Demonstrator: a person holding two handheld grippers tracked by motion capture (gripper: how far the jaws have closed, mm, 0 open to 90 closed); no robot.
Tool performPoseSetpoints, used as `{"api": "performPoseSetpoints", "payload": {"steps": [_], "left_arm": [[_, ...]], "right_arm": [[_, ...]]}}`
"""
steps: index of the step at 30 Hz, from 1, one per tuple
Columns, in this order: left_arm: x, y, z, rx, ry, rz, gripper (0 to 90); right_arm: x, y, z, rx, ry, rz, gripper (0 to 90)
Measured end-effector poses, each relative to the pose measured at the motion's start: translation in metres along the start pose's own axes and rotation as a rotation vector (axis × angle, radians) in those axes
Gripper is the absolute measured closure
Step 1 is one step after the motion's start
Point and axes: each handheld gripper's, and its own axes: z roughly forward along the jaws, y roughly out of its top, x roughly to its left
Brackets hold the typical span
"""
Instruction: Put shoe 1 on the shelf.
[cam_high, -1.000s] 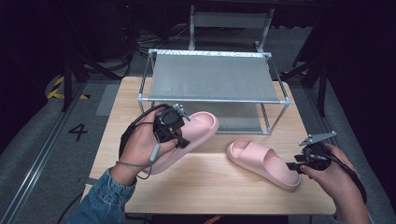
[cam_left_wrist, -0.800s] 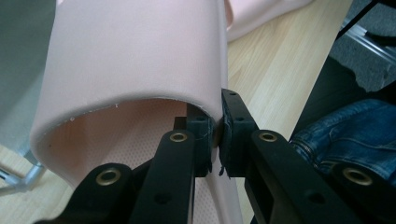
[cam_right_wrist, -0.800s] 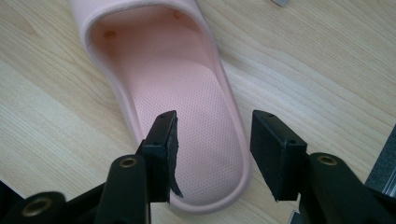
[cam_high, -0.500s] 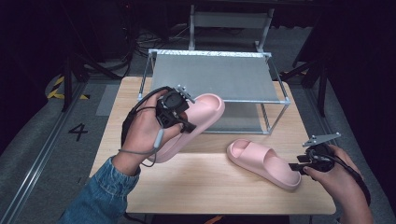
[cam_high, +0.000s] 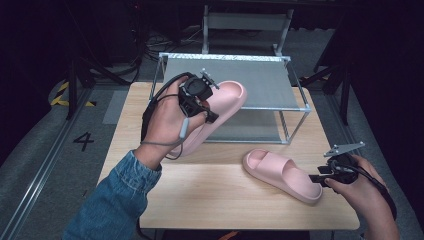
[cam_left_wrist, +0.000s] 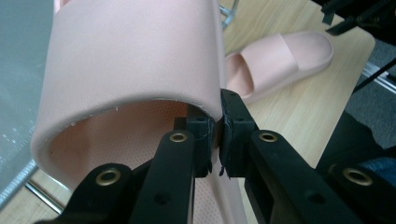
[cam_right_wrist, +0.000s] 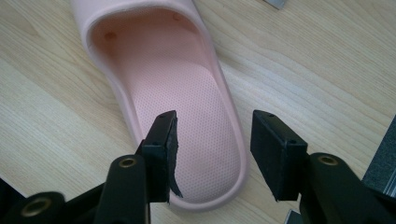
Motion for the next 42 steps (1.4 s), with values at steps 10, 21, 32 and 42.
{"api": "performPoseSetpoints", "payload": {"steps": [10, 21, 32, 42], "left_arm": [[0.022, 0.016, -0.003, -0.048, 0.021, -0.068, 84.1], [0.054, 0.031, 0.003, -0.053, 0.050, -0.166, 83.9], [0.082, 0.043, 0.024, 0.034, 0.091, -0.253, 83.1], [0.086, 0.049, 0.050, 0.077, 0.124, -0.258, 66.8]], "right_arm": [[0.000, -0.001, -0.002, -0.009, 0.001, -0.002, 52.8], [0.003, 0.000, -0.001, -0.007, 0.006, -0.006, 52.3], [0.002, -0.003, -0.002, -0.009, 0.009, -0.004, 51.9], [0.003, -0.005, -0.002, -0.011, 0.012, 0.002, 49.9]]}}
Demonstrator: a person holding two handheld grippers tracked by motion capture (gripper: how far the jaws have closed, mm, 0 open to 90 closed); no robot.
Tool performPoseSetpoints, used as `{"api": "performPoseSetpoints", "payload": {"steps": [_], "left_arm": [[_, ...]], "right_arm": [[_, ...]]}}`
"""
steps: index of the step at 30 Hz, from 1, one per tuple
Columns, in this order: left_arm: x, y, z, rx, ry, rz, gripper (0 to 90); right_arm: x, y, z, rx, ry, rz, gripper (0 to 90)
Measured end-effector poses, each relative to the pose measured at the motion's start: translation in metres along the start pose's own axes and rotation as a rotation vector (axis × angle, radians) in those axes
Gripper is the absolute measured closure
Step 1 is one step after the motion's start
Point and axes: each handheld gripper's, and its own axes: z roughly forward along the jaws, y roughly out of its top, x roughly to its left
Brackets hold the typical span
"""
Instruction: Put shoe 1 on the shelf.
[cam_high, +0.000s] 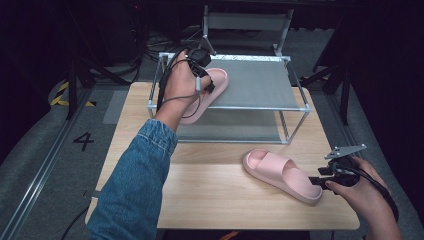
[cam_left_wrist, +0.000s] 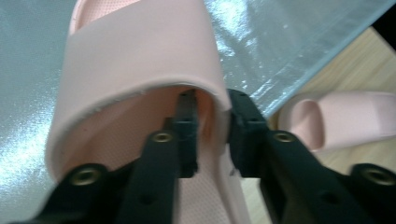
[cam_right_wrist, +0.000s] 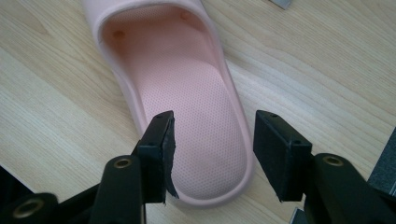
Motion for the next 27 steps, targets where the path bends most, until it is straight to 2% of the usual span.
{"api": "performPoseSetpoints", "payload": {"steps": [1, 4, 9, 16, 18, 23, 25, 26, 27], "left_arm": [[0.000, -0.001, 0.001, -0.015, 0.019, 0.017, 61.9], [0.003, -0.006, -0.001, -0.028, 0.026, 0.002, 48.1], [0.008, -0.017, -0.003, -0.043, -0.027, 0.010, 40.7], [0.010, -0.039, -0.024, -0.105, -0.040, 0.044, 40.0], [0.010, -0.048, -0.030, -0.108, -0.026, 0.065, 41.0], [0.016, -0.074, -0.045, -0.120, -0.036, 0.082, 42.6], [0.020, -0.085, -0.049, -0.112, -0.031, 0.080, 47.2], [0.020, -0.085, -0.049, -0.112, -0.031, 0.080, 48.7], [0.024, -0.093, -0.052, -0.110, -0.031, 0.083, 52.6]], "right_arm": [[0.000, 0.000, 0.000, 0.001, -0.002, 0.000, 49.8], [-0.002, -0.001, 0.001, 0.002, -0.004, 0.001, 49.4], [0.000, 0.001, 0.004, 0.005, 0.010, -0.001, 48.4], [0.003, 0.004, 0.005, -0.003, 0.024, -0.013, 48.4], [0.003, 0.004, 0.004, -0.006, 0.027, -0.012, 48.1], [0.004, 0.004, 0.002, -0.010, 0.034, -0.010, 48.1], [0.005, 0.004, 0.003, -0.012, 0.035, -0.012, 48.1], [0.005, 0.004, 0.003, -0.012, 0.035, -0.012, 48.1], [0.005, 0.005, 0.003, -0.005, 0.033, -0.017, 48.1]]}}
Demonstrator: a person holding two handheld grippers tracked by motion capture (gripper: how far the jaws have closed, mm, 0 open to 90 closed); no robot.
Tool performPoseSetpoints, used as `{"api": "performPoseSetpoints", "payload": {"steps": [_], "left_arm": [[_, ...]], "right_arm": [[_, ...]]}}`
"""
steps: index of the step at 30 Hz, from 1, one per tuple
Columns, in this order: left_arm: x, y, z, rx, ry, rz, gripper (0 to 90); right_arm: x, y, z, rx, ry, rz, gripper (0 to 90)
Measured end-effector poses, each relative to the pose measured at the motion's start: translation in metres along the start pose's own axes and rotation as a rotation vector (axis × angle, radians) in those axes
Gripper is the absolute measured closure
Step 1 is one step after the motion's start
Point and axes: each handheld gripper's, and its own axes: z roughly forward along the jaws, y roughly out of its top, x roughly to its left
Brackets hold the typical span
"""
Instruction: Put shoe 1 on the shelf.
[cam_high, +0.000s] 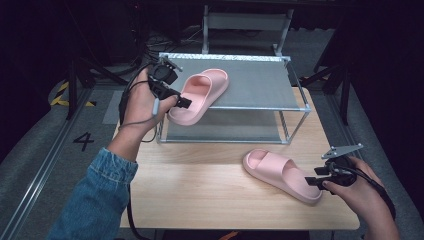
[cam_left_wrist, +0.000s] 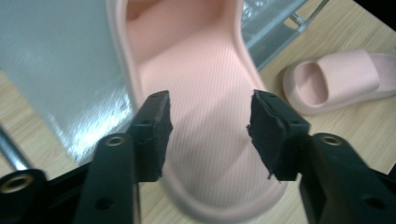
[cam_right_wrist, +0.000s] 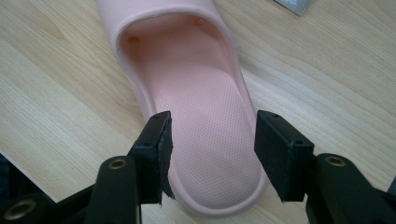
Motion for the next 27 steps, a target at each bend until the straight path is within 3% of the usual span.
{"api": "performPoseSetpoints", "payload": {"steps": [6, 9, 14, 21, 24, 27], "left_arm": [[0.011, -0.021, -0.011, 0.001, 0.003, -0.015, 68.5], [0.017, -0.032, -0.015, 0.009, 0.052, -0.032, 76.4], [0.023, -0.044, -0.009, 0.052, 0.069, -0.044, 86.3], [0.023, -0.053, 0.003, 0.047, 0.024, -0.048, 89.2], [0.016, -0.052, 0.004, 0.035, 0.055, -0.033, 89.6], [0.009, -0.050, 0.007, 0.023, 0.004, -0.025, 89.5]], "right_arm": [[0.001, 0.001, 0.002, 0.003, -0.001, 0.003, 48.3], [0.001, 0.001, 0.002, 0.004, -0.003, 0.001, 48.3], [0.002, 0.001, 0.004, 0.015, -0.005, -0.003, 48.4], [0.004, 0.002, 0.007, 0.026, -0.003, -0.005, 48.4], [0.003, 0.002, 0.007, 0.022, -0.004, -0.006, 48.3], [0.004, 0.002, 0.008, 0.027, -0.005, -0.004, 48.4]]}}
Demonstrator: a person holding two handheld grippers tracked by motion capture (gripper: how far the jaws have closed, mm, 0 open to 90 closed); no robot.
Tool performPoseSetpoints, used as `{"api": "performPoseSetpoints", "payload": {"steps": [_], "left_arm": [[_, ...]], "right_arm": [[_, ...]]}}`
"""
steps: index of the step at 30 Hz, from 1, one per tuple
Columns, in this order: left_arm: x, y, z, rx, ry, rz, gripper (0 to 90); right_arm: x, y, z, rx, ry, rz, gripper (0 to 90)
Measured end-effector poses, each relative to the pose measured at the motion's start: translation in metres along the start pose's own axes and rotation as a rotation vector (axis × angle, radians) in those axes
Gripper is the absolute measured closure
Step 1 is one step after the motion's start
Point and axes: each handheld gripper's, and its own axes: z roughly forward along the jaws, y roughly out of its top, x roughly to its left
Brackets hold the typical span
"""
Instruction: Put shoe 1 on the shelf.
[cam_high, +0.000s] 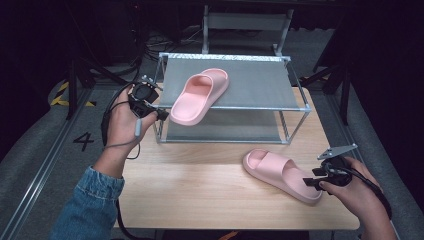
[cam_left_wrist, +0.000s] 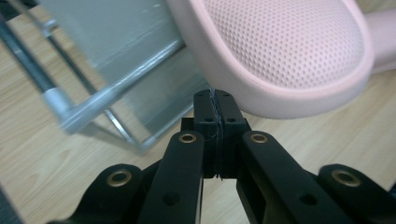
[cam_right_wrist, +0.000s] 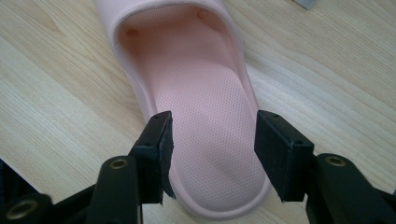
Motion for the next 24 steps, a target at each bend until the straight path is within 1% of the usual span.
{"api": "performPoseSetpoints", "payload": {"steps": [1, 2, 3, 4, 5, 7, 9, 11, 13, 16, 18, 21, 23, 24], "left_arm": [[-0.002, 0.001, 0.002, 0.002, -0.010, 0.006, 89.5], [-0.002, 0.001, 0.002, 0.002, -0.010, 0.006, 89.5], [-0.006, 0.003, 0.004, 0.002, -0.016, 0.016, 89.5], [-0.008, 0.005, 0.006, 0.001, -0.027, 0.024, 89.4], [-0.011, 0.007, 0.008, -0.007, -0.048, 0.032, 89.4], [-0.015, 0.011, 0.012, -0.012, -0.069, 0.042, 89.3], [-0.021, 0.015, 0.016, -0.014, -0.075, 0.054, 89.1], [-0.026, 0.019, 0.020, -0.014, -0.093, 0.061, 89.1], [-0.032, 0.023, 0.024, -0.013, -0.086, 0.080, 89.0], [-0.041, 0.022, 0.021, -0.013, -0.050, 0.092, 87.9], [-0.047, 0.020, 0.018, -0.014, -0.059, 0.100, 87.4], [-0.062, 0.016, 0.013, -0.014, -0.070, 0.129, 86.1], [-0.072, 0.015, 0.012, -0.011, -0.089, 0.155, 85.7], [-0.075, 0.015, 0.012, -0.012, -0.099, 0.160, 85.7]], "right_arm": [[0.000, 0.000, 0.000, 0.001, 0.001, -0.002, 48.4], [0.000, 0.000, 0.000, 0.001, 0.001, -0.002, 48.4], [0.000, 0.000, 0.000, 0.001, 0.000, -0.003, 48.4], [0.001, 0.000, 0.000, 0.000, 0.001, -0.004, 48.4], [0.001, 0.000, 0.000, 0.000, 0.001, -0.005, 48.4], [0.001, 0.000, 0.000, 0.001, 0.001, -0.004, 48.3], [0.000, 0.000, 0.000, 0.000, 0.001, -0.004, 48.4], [0.000, 0.000, 0.000, 0.000, 0.001, -0.003, 48.4], [0.000, 0.000, 0.000, 0.001, 0.000, -0.003, 48.4], [0.000, 0.000, 0.001, 0.001, 0.002, -0.003, 48.4], [0.000, 0.000, 0.001, 0.001, 0.002, -0.003, 48.5], [0.001, 0.000, 0.003, 0.007, 0.002, -0.008, 48.5], [0.002, 0.001, 0.003, 0.008, 0.006, -0.009, 48.5], [0.002, 0.001, 0.003, 0.008, 0.006, -0.009, 48.5]]}}
